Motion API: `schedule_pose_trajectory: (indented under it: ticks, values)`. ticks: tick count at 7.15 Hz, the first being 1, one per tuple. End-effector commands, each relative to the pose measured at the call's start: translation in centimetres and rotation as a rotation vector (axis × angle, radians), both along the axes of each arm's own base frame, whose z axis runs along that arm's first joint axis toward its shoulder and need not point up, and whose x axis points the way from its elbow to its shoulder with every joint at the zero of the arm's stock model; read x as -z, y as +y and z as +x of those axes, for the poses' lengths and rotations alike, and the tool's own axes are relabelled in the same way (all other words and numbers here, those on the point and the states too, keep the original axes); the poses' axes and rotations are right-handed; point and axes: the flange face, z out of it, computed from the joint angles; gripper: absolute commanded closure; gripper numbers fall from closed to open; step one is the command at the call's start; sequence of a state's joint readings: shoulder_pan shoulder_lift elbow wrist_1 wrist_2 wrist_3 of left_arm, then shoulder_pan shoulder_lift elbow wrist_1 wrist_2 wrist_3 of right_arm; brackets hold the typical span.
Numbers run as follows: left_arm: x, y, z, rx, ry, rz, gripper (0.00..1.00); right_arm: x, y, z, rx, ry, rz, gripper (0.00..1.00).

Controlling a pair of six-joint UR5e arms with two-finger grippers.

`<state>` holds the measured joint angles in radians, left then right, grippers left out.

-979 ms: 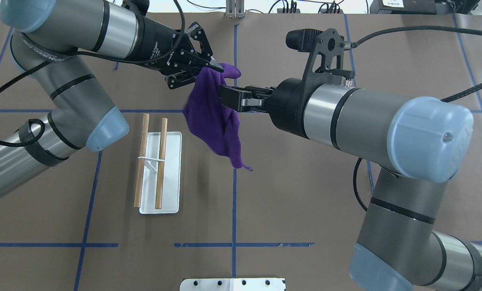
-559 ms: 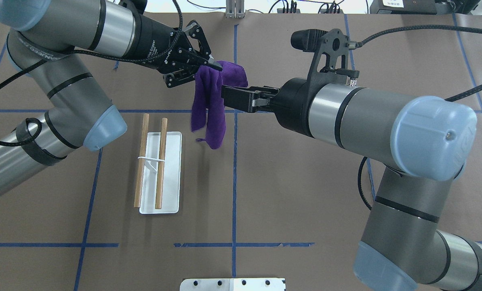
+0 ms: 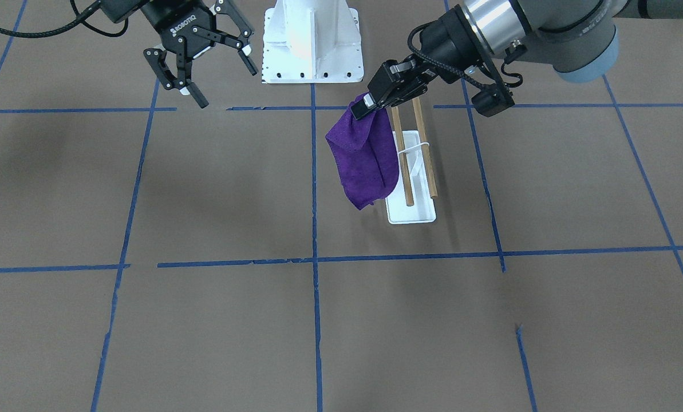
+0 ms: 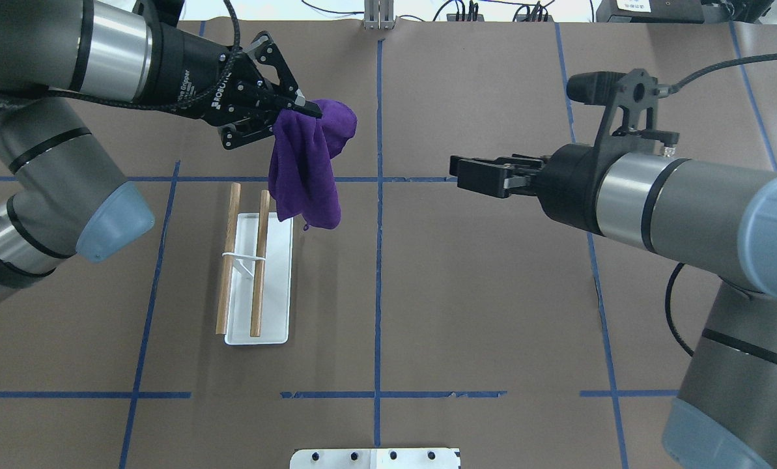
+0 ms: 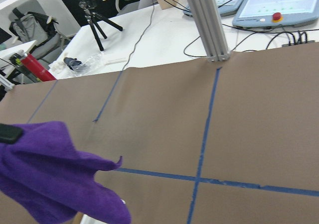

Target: Hang towel on rack

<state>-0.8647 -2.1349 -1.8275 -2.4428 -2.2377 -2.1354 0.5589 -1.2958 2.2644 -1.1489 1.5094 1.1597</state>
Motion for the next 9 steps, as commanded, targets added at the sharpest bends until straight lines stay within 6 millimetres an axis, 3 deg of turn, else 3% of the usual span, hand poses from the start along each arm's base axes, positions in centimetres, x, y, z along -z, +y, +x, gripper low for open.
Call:
schedule_pose_trajectory:
  ticks: [1,2,3,6,7,9]
  values:
    - [0.0,2.9,1.6,0.068,0.011,0.079,1.00,-2.3,-2.0,3.5,-0.058,0.171,-0.114,0.00]
    - [-0.2,4.2,4.4,0.115,-0.011,0.172,1.00,-2.8,-2.9,4.6,-0.053,0.223,-0.099,0.00]
    - [-1.5,4.7,4.9,0.197,-0.063,0.287,1.00,-3.7,-3.6,5.4,-0.051,0.279,-0.094,0.00]
    - [-5.0,6.4,1.9,0.298,-0.204,0.543,1.00,-4.9,-5.5,7.9,-0.072,0.387,-0.128,0.00]
    - [-7.6,6.4,1.5,0.336,-0.281,0.583,1.00,-5.3,-6.4,9.6,-0.012,0.451,-0.118,0.00]
    - [-11.4,7.2,2.5,0.374,-0.381,0.577,1.00,-7.1,-7.6,12.5,0.120,0.539,-0.132,0.00]
